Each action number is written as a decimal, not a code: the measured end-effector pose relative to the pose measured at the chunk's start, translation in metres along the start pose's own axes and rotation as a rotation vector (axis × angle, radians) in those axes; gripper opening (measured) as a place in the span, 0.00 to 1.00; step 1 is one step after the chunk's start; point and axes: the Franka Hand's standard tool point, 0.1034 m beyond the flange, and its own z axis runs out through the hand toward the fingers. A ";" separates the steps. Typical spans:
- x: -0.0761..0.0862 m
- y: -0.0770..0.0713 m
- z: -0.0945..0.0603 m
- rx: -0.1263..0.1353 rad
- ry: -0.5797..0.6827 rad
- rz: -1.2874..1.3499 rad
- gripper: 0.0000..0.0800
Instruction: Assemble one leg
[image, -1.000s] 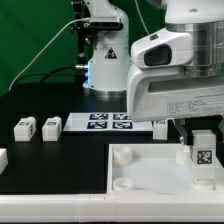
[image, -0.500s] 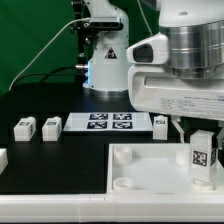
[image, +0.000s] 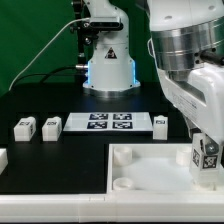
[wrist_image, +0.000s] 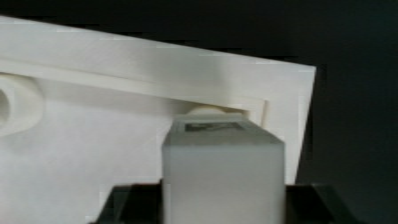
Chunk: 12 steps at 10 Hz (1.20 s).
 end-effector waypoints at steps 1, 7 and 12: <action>0.000 0.001 0.000 -0.001 0.000 -0.008 0.37; -0.009 0.003 0.003 -0.050 0.051 -0.821 0.81; -0.005 0.003 0.004 -0.090 0.074 -1.304 0.81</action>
Offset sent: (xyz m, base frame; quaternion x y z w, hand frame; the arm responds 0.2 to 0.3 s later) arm -0.0075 0.0013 -0.0057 0.0110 -0.0100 -0.3102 0.9506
